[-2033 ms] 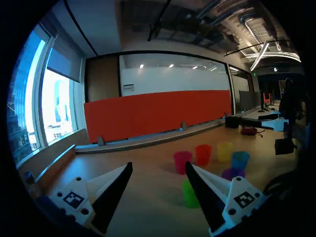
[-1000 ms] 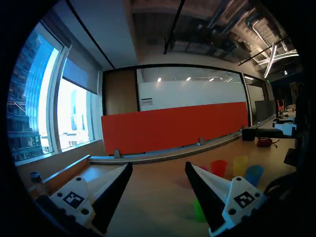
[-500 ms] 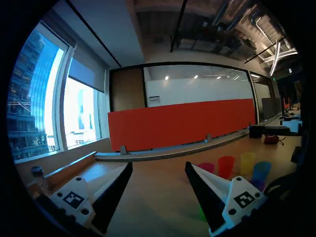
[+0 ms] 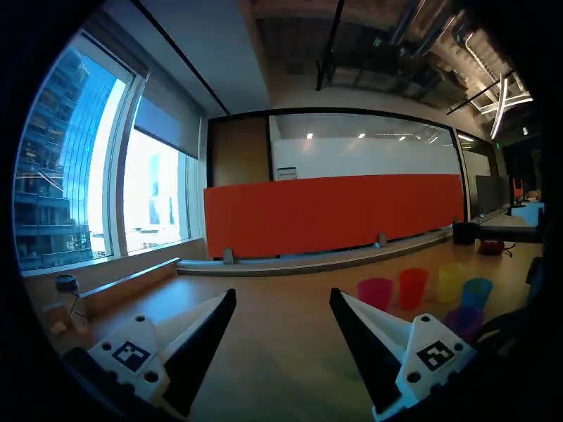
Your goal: Pour water
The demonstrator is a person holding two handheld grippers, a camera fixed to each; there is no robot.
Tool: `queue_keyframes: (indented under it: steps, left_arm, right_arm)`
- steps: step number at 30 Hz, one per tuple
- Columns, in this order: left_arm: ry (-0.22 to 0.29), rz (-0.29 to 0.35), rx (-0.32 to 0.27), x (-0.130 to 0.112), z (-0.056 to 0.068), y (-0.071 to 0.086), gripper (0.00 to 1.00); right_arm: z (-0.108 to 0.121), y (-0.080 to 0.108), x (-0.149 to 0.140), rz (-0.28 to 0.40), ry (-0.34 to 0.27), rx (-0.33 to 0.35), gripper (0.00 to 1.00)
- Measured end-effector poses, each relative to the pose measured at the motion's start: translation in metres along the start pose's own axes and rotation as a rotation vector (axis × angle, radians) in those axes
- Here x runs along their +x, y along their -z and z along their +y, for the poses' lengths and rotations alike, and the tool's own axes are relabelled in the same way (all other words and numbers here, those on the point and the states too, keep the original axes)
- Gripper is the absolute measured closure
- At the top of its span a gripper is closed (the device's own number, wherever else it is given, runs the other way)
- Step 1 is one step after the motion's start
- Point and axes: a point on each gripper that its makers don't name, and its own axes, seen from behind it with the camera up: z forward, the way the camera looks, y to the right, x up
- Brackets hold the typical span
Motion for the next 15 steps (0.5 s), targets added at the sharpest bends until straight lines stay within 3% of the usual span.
queue_keyframes:
  steps: [15]
  left_arm:
    - [0.029,-0.03,0.012,-0.027,-0.003,-0.007,0.01]
  right_arm:
    - [-0.006,-0.001,0.004,-0.007,0.024,0.001,0.01]
